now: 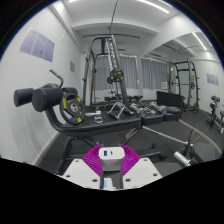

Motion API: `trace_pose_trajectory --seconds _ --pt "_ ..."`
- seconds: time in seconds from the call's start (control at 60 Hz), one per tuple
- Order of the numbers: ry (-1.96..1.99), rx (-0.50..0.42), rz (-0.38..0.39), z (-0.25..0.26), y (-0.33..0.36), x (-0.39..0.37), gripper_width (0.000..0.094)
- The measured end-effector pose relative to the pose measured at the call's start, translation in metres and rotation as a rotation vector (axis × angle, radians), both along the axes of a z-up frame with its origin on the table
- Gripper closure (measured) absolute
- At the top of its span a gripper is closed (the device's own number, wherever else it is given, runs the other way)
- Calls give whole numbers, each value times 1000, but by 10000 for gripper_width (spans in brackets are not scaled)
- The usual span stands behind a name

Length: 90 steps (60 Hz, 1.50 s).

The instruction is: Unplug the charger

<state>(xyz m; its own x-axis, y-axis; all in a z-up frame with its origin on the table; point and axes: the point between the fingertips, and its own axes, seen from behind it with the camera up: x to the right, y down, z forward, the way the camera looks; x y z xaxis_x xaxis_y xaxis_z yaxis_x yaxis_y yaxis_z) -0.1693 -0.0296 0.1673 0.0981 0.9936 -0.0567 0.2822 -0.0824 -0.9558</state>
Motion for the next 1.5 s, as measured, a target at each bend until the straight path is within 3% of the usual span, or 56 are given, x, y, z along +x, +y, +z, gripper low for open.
trace_pose_trajectory --seconds 0.117,0.283,0.417,0.567,0.617,0.65,0.7,0.75,0.817,1.133,1.317,1.5 --pt "-47 86 -68 -6 68 10 726" --pt "-159 99 -124 -68 123 25 716" --pt "-248 95 -134 -123 134 30 679" --pt "-340 80 -88 -171 126 27 576" --pt "-355 59 -80 -176 124 29 475" --pt "-352 59 -86 -175 124 33 337" --pt "-349 61 -95 -170 124 39 55" --pt "-348 57 -96 -159 120 49 116" --pt "-316 40 -84 -135 110 72 65" --pt "-257 42 -67 -14 48 277 80" --pt "-266 27 -46 11 4 392 81" --pt "-268 21 -31 19 -27 447 78"
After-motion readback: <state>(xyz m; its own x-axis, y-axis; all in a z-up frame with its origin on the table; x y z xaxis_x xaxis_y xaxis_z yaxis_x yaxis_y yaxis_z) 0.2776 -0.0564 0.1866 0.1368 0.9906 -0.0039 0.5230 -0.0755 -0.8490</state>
